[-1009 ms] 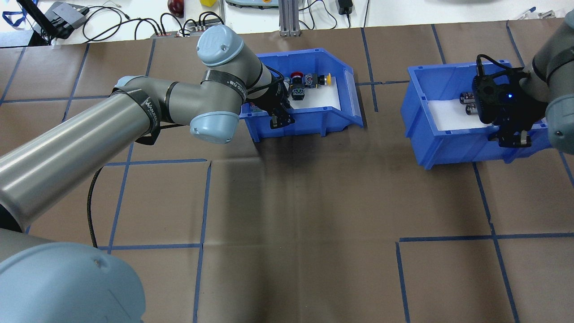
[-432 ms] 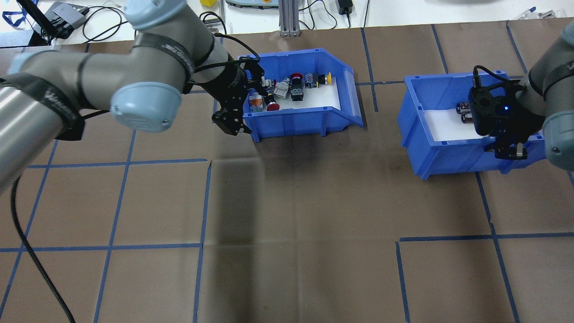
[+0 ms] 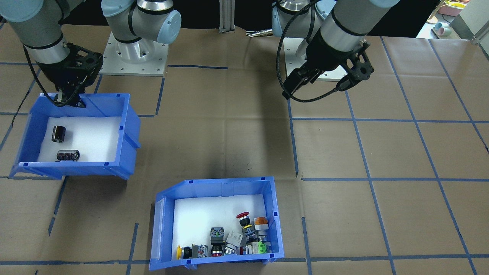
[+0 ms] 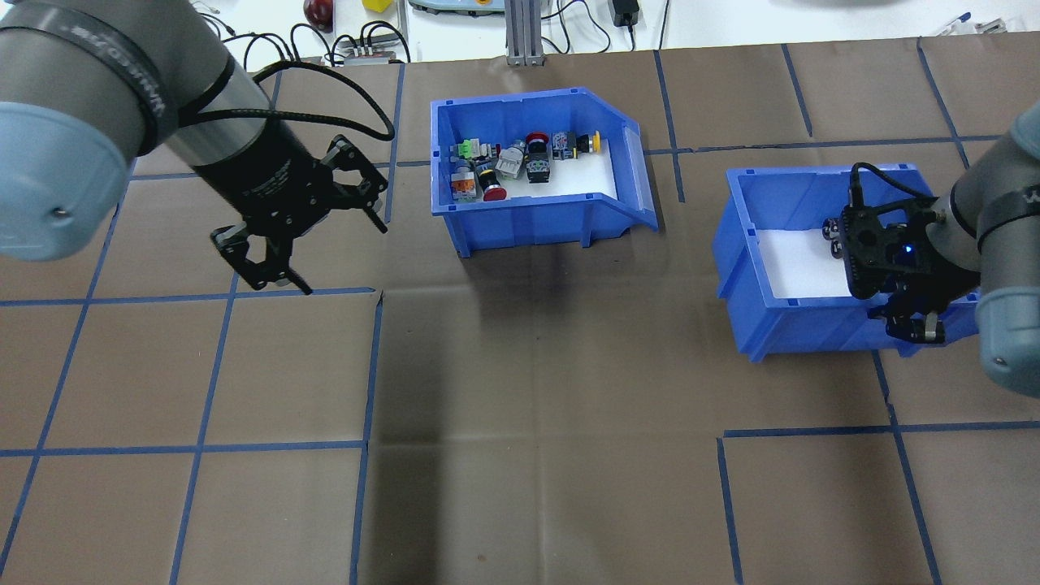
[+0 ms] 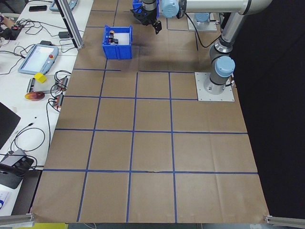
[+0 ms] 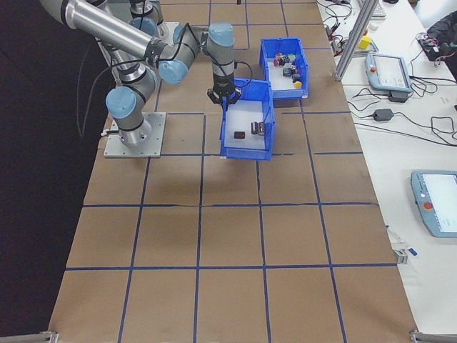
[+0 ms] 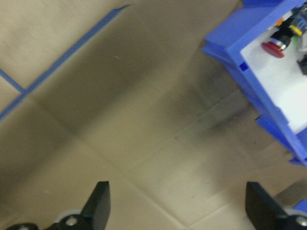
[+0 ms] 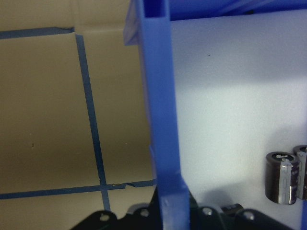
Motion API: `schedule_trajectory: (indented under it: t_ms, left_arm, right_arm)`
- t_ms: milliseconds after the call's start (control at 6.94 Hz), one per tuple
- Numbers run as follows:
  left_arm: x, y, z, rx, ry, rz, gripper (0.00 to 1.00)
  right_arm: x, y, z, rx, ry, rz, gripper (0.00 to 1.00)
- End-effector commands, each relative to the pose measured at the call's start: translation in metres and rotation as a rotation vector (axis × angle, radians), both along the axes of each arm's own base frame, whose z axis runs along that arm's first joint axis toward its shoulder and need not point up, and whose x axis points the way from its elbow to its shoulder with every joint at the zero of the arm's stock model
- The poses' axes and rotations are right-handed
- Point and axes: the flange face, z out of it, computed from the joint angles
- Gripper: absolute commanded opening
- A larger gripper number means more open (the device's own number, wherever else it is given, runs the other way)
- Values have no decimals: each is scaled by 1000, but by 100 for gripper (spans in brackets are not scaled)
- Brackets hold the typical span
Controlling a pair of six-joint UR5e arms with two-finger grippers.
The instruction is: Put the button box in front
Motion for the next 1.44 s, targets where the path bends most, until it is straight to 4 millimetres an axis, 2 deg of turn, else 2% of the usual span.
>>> schedule_trajectory:
  t_ms: [0,144,288,577,721,1153,1297]
  left_arm:
    - [24,42,34,-55,-19,-425,99]
    - [34,51,46,-85,-89,-600,99]
    - [38,61,55,-99,-139,-680,100]
    - [38,59,52,-96,-132,-691,100]
    - [36,63,57,-120,-122,-754,100]
    - [37,46,58,-186,-143,-779,100]
    - [37,48,59,-191,-147,-777,100]
  right_arm:
    - [21,31,-7,-12,-2,-35,6]
    - [41,35,-4,-22,-2,-14,6]
    - [69,42,-8,-20,-6,-13,6]
    - [128,61,-13,-20,-16,-8,6]
    - [154,70,-12,-43,-22,9,7]
    - [206,93,-14,-70,-43,28,7]
    - [223,96,-21,-75,-50,26,7]
